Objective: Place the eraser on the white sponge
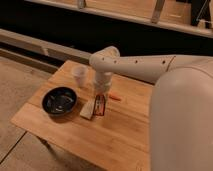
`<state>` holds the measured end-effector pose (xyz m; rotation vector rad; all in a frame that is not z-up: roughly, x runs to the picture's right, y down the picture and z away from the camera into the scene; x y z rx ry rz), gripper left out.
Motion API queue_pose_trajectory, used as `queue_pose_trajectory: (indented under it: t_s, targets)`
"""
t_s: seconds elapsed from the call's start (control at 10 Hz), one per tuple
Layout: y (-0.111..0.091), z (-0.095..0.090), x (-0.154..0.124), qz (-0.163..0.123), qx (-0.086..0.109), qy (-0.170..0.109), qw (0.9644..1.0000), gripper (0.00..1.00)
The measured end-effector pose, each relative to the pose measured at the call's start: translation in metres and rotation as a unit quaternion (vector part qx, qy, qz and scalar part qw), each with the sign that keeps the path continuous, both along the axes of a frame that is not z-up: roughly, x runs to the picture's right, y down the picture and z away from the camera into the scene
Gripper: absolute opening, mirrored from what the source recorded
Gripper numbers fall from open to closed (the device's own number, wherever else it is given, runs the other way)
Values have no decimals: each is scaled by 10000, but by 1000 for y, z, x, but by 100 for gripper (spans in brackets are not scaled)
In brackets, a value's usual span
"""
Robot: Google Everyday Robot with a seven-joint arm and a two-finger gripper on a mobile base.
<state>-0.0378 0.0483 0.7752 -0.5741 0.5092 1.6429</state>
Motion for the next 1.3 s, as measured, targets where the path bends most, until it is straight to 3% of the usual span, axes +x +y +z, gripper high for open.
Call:
queue_pose_trajectory:
  t_s: [0.8, 1.3]
  targets:
    - [-10, 12, -59, -659, -29, -115, 9978, 0]
    - [-7, 42, -56, -638, -263, 111, 9976, 0]
